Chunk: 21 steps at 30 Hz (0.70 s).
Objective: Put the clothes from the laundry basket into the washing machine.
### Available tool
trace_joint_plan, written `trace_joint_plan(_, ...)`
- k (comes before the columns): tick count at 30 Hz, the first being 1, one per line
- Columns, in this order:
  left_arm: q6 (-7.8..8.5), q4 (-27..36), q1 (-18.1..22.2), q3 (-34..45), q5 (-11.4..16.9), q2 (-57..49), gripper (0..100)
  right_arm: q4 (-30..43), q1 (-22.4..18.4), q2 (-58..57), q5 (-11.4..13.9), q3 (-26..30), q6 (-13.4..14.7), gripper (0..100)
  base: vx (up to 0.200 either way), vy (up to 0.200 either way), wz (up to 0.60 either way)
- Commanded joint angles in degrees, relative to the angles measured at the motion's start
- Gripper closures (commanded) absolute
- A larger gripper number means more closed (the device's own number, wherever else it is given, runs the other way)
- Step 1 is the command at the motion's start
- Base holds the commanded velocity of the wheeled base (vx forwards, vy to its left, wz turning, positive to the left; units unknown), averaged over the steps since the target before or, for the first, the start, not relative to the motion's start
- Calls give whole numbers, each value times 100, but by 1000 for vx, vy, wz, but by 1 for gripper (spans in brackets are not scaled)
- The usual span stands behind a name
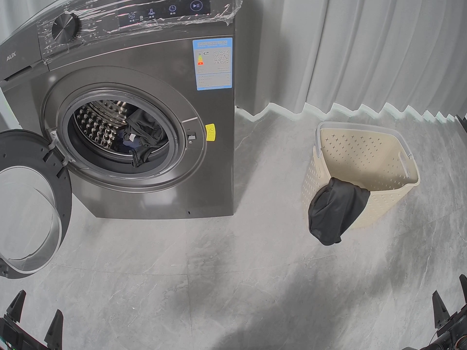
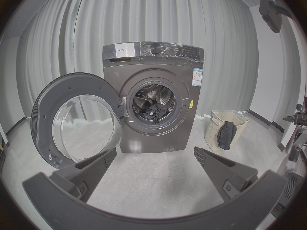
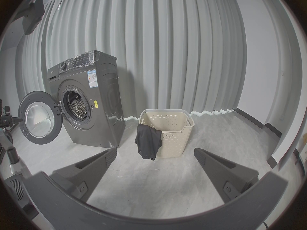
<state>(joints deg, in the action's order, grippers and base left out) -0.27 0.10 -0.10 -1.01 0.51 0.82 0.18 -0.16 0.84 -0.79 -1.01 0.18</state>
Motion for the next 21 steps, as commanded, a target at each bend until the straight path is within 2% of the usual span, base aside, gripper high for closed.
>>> trace_joint_plan(1, 0, -1, 1, 92, 2, -64, 0, -1, -2, -58, 0, 101, -1, 0, 0, -200, 0)
trace_joint_plan(8, 44, -1, 1, 92, 10, -64, 0, -1, -11, -58, 27, 101, -9, 0, 0, -200, 0)
trace_joint_plan(21, 27, -1, 1, 92, 2, -64, 0, -1, -11, -58, 27, 101, -9, 0, 0, -200, 0)
